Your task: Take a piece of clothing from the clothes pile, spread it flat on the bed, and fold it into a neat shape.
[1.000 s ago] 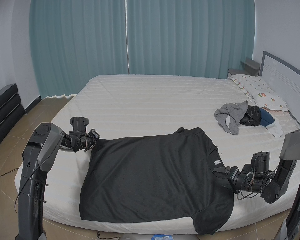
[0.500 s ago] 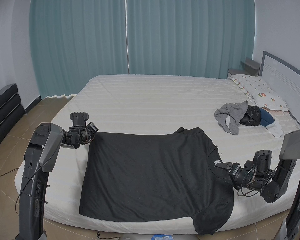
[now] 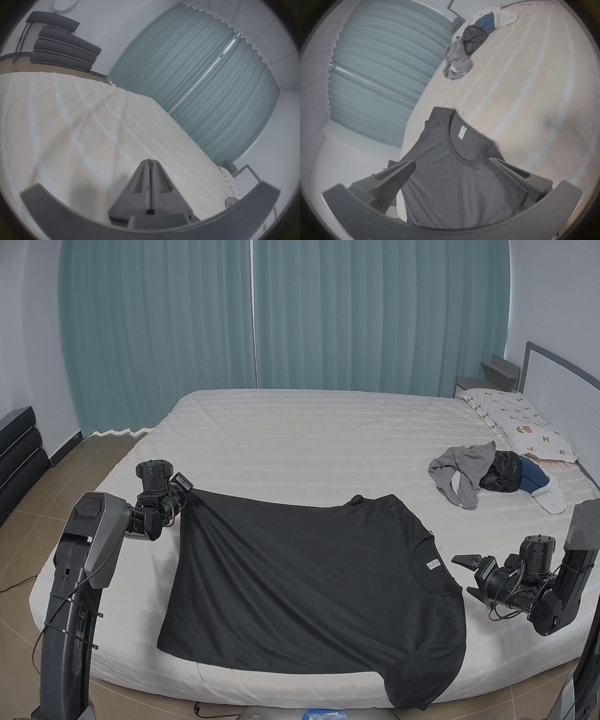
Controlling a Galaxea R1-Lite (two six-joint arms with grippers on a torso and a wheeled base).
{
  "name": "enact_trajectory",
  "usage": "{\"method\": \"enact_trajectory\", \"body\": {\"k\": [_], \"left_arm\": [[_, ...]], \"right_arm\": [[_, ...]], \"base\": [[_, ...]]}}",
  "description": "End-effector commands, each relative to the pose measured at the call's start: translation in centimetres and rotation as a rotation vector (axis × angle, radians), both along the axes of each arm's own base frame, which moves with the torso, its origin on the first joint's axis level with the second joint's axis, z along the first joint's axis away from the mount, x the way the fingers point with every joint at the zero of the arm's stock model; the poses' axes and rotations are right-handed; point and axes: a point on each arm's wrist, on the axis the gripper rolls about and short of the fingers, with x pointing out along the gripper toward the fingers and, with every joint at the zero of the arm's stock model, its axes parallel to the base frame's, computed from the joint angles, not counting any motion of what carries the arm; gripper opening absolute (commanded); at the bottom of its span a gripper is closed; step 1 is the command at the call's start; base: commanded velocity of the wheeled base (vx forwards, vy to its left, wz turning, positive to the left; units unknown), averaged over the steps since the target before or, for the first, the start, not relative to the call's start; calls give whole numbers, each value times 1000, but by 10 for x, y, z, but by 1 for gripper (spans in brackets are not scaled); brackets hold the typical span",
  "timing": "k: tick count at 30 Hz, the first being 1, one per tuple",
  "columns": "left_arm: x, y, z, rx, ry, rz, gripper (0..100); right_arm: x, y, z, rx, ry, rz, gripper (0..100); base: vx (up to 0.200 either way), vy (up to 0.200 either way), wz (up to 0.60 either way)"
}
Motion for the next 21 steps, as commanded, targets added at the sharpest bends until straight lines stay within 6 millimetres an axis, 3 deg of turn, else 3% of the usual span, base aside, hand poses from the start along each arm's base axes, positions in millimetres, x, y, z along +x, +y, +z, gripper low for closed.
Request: {"method": "enact_trajectory", "body": {"k": [1,11,21], "left_arm": [[1,2,-1,0,-23,7,0],[2,4,5,1,-69,13,0],[2,3,-5,2,-54,-3,0]], "right_arm": [[3,-6,-17,-14,46,-14,100],[3,-6,-42,-58,109,16,100],[0,-5,-46,-89,124,41,100]], "base": [[0,0,0],[0,0,0],[0,0,0]]}}
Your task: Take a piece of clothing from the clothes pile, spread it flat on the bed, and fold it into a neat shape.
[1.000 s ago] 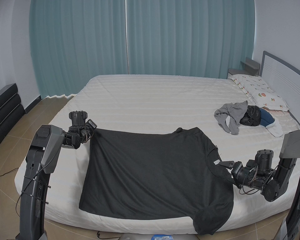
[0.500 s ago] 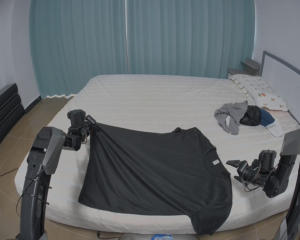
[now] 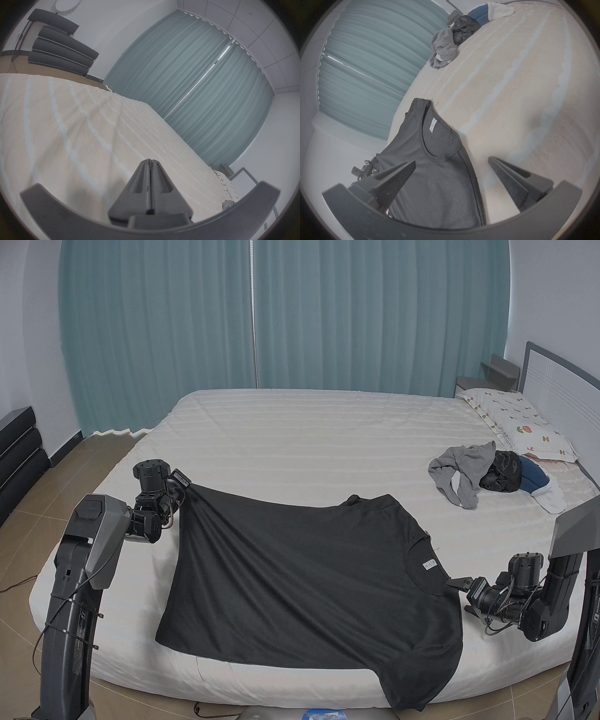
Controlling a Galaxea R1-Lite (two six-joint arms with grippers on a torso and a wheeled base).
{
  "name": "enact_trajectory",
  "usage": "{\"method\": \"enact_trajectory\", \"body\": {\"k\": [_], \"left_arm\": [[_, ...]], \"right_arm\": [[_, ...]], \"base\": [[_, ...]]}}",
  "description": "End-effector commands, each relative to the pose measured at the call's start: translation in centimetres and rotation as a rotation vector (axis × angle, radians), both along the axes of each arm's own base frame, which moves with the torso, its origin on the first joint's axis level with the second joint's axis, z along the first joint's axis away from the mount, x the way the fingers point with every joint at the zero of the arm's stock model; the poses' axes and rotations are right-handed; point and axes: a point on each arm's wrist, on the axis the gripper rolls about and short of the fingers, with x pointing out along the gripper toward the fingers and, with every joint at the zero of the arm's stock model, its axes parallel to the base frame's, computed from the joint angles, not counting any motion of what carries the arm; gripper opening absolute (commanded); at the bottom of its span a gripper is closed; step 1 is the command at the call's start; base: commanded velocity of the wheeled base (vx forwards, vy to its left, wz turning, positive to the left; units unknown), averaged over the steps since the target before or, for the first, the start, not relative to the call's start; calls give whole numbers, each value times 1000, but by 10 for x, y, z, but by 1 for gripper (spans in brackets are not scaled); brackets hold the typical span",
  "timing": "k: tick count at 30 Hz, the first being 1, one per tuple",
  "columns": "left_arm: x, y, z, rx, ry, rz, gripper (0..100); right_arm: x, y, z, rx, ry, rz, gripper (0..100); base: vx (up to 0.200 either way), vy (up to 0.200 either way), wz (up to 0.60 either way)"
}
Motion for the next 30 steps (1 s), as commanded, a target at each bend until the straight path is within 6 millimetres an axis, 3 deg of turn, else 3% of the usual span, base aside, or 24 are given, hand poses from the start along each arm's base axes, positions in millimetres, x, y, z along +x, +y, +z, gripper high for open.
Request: {"method": "enact_trajectory", "body": {"k": [1,5,6,30], "left_arm": [[0,-2,-5,0,9,-4,0],[0,-2,-5,0,10,-5,0],[0,-2,-5,1,10,-7,0],[0,-7,-19,-4,46,-48,0]], "right_arm": [[-3,1,-7,-15,24,16,100],[-4,1,-13,-31,41,29,100],[-4,1,-14,-34,43,31,0],[6,-11,-9,-109,-19,-83,0]], "base": [[0,0,0],[0,0,0],[0,0,0],[0,0,0]]}}
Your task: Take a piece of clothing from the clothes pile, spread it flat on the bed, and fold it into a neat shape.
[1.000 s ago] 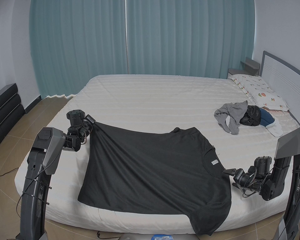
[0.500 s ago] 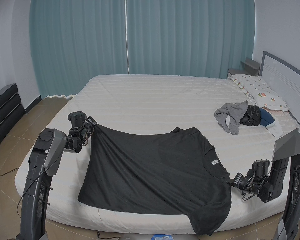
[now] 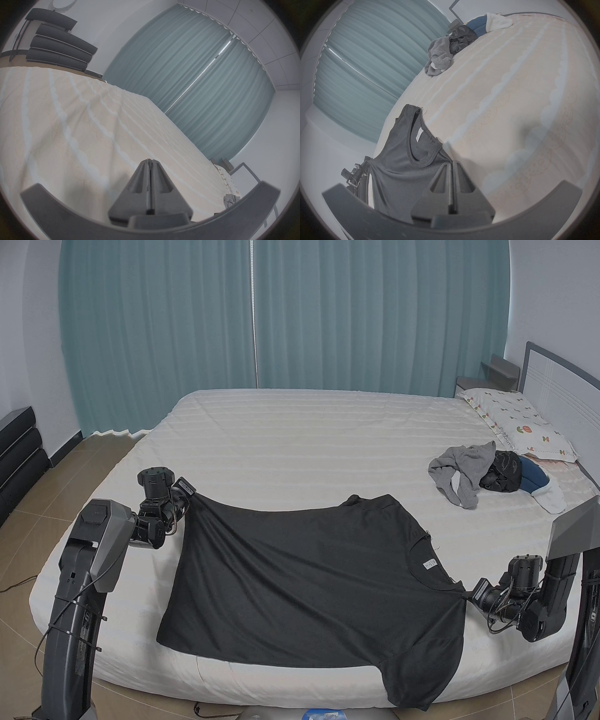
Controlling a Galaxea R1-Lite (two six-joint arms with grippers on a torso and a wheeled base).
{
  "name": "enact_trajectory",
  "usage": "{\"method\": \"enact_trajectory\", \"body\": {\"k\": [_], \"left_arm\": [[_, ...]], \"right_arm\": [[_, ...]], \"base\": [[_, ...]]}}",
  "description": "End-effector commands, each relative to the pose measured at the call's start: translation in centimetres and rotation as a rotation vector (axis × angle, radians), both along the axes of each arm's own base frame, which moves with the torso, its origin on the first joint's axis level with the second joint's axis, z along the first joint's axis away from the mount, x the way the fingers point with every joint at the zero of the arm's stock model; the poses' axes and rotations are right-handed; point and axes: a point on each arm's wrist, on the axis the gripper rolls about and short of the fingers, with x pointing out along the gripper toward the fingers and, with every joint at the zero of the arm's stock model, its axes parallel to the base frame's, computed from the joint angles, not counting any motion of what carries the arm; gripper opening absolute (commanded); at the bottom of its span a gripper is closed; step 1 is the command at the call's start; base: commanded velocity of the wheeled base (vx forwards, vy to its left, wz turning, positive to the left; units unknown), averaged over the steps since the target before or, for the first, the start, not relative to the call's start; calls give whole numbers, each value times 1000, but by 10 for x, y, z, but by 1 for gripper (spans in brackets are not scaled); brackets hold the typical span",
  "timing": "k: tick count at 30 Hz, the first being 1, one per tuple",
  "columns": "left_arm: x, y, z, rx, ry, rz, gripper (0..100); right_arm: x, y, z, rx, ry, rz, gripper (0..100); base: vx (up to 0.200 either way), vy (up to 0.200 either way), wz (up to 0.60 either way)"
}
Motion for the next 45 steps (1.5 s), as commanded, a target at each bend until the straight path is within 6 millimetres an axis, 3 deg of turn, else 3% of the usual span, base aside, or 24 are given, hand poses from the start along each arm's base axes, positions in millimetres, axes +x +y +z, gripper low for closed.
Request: {"method": "enact_trajectory", "body": {"k": [1,5,6,8,9,17,22,23,25,26,28,30,34,39,40,41,45], "left_arm": [[0,0,-2,-1,5,-2,0],[0,0,-3,-2,16,-3,0],[0,0,-3,-2,17,-3,100],[-1,0,-5,-2,29,-3,100],[-1,-1,-5,-2,29,-4,100],[-6,2,-3,-4,50,37,100],[-28,8,33,-62,52,98,100],[-43,11,55,-127,35,117,100],[-47,13,59,-141,31,119,100],[-69,12,75,-185,43,91,100],[-87,11,79,-191,83,71,100],[-93,11,79,-191,99,70,100],[-132,10,70,-217,218,22,100],[-172,6,56,-247,330,-42,100],[-172,6,56,-247,330,-42,100],[-186,4,51,-249,351,-48,100],[-206,-2,37,-242,391,-63,100]], "right_arm": [[1,0,-1,1,0,-1,0],[0,2,-2,2,6,8,0],[0,2,-2,2,7,8,0],[0,3,-2,3,6,12,0],[0,3,-1,4,3,14,100],[0,3,7,17,-22,13,100],[-1,2,14,30,-44,2,100],[-1,4,14,42,-39,0,100],[-1,5,14,43,-38,1,100],[-2,7,15,49,-38,5,100],[-5,8,17,51,-37,9,100],[-5,8,18,52,-38,10,100],[-8,12,19,61,-31,34,100],[-12,18,19,61,-28,53,100],[-12,18,19,61,-28,53,100],[-13,18,22,62,-37,56,100],[-14,18,25,62,-45,59,100]], "base": [[0,0,0],[0,0,0],[0,0,0],[0,0,0],[0,0,0],[0,0,0],[0,0,0],[0,0,0],[0,0,0],[0,0,0],[0,0,0],[0,0,0],[0,0,0],[-200,0,0],[-200,0,0],[-200,0,0],[-200,0,0]]}}
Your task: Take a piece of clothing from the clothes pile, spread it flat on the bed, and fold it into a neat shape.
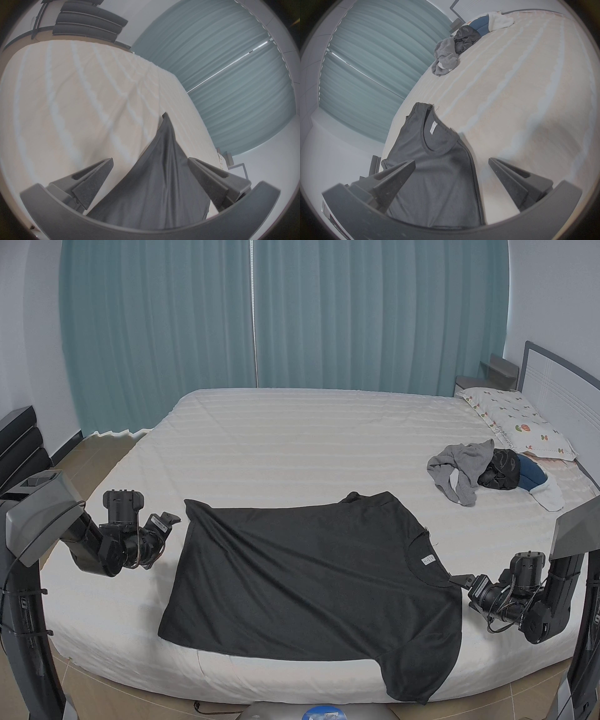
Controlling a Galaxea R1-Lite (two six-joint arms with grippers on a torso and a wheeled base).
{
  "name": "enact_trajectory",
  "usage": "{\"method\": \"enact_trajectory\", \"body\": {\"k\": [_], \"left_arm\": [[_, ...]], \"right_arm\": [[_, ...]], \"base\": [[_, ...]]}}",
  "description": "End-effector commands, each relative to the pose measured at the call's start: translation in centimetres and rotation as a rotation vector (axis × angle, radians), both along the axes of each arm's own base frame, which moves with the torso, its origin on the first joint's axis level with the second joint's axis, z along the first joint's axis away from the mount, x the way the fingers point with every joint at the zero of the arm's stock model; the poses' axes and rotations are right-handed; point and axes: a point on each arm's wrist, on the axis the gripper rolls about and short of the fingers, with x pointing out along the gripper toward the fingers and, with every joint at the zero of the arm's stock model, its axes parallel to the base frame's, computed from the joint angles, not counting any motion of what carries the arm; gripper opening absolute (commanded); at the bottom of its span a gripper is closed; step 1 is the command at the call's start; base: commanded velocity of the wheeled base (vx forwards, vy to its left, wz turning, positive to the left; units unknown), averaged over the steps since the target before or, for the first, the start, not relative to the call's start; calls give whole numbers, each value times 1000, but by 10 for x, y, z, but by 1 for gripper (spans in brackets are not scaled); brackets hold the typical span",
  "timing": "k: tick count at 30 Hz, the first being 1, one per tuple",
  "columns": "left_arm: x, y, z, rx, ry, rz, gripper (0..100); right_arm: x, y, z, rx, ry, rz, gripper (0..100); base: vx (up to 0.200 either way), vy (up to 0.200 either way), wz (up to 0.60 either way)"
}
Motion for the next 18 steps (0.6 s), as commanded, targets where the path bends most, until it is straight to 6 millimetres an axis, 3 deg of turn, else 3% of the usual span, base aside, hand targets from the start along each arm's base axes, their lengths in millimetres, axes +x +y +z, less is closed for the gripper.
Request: {"method": "enact_trajectory", "body": {"k": [1,4,9,18], "left_arm": [[-47,-10,6,-18,23,-51,100],[-58,-13,-2,-12,67,-66,100],[-80,-14,-20,8,161,-87,100],[-76,-17,-34,65,192,-119,100]], "right_arm": [[-5,4,8,4,-17,18,100],[-5,4,9,4,-20,18,100],[-5,5,11,4,-28,23,100],[-5,8,11,5,-29,32,100]], "base": [[-200,0,0],[-200,0,0],[0,0,0],[0,0,0]]}}
